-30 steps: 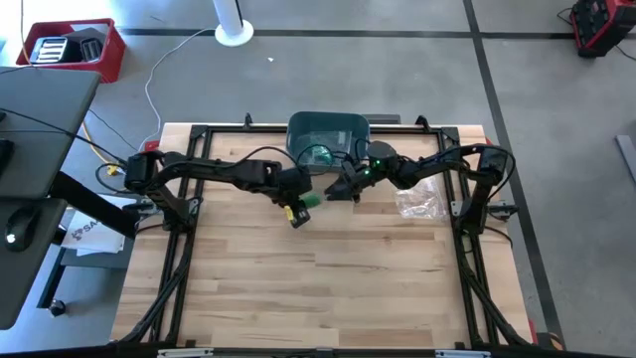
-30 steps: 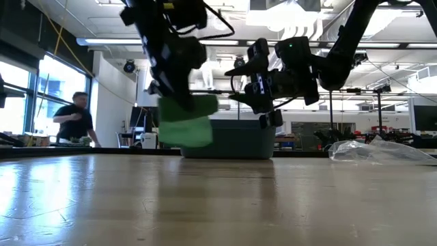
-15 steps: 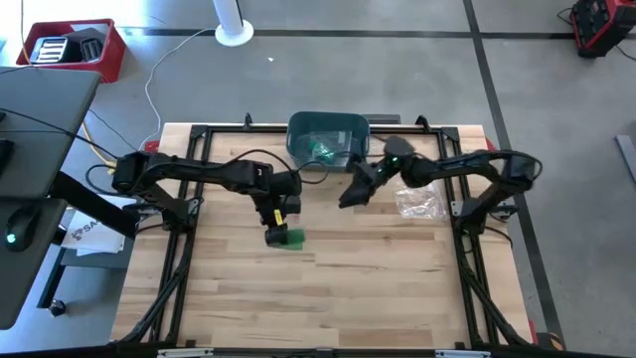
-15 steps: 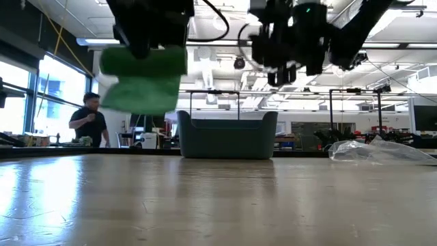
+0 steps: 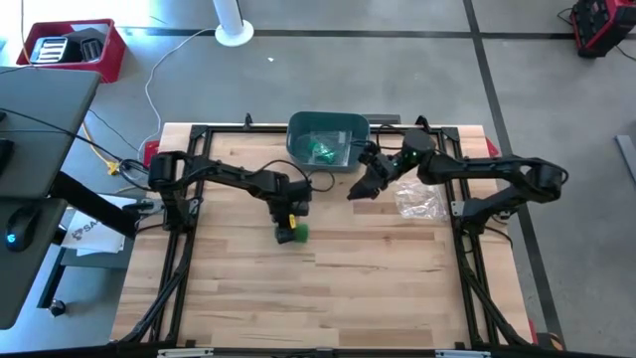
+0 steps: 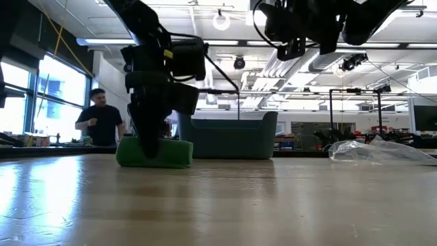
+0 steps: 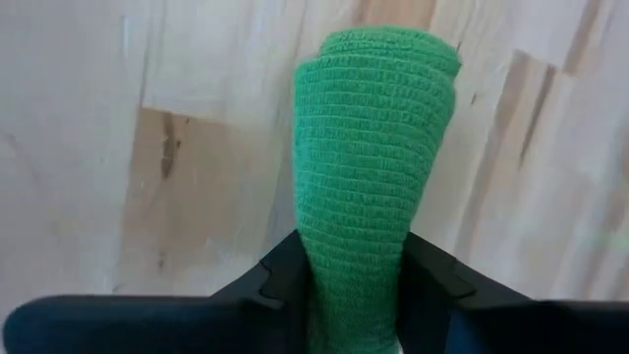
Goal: Roll bandage
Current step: Roll the green bandage, then open the transparent zip bag
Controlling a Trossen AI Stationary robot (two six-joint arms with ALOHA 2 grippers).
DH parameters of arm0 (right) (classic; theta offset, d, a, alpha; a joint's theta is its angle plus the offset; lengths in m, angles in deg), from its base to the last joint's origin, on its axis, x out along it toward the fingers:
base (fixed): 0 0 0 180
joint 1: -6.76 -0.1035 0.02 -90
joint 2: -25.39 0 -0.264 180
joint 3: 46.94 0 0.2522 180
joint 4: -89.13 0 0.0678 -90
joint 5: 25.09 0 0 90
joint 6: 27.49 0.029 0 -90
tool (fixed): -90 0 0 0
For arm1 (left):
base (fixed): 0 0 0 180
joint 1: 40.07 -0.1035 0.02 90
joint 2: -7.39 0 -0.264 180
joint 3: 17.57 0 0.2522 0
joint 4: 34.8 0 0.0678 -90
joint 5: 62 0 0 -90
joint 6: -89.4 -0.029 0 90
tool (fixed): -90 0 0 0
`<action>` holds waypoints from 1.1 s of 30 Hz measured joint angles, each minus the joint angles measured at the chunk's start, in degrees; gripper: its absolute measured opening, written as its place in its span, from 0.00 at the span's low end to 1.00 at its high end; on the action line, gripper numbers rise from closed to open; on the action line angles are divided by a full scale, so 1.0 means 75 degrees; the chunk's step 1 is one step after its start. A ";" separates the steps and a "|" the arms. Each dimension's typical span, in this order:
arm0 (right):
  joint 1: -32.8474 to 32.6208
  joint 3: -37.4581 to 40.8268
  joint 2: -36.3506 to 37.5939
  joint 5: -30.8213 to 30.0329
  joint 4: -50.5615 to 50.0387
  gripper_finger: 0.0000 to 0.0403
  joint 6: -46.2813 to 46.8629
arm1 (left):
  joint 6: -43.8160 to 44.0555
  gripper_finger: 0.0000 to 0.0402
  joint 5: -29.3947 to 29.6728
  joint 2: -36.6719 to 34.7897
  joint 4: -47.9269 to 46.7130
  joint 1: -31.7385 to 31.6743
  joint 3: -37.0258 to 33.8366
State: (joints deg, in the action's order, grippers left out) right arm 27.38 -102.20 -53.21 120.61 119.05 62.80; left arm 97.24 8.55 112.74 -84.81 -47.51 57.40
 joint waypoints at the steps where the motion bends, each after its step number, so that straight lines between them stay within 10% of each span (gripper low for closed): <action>1: 0.0000 0.0000 0.0026 -0.0006 -0.0068 0.51 -0.0045 | -0.0085 0.25 0.0273 0.0051 -0.0005 0.0030 0.0015; 10: 0.0134 0.0000 0.0040 -0.0010 -0.0320 0.51 -0.0323 | -0.0374 0.27 0.1461 -0.0068 -0.0003 0.0410 0.0005; 24: 0.0670 -0.0019 0.0270 0.0136 -0.0852 0.51 -0.1300 | 0.0878 0.59 0.1815 -0.1463 -0.1466 0.0425 -0.0027; 33: 0.0691 -0.1433 0.1528 -0.0297 -0.7958 0.47 -0.4425 | 0.1485 0.58 0.2239 -0.2705 -0.1390 0.0442 -0.0015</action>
State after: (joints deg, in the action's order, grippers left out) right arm 32.56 -112.94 -41.75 118.38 59.37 29.61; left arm 108.38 25.34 92.45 -95.23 -44.19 57.29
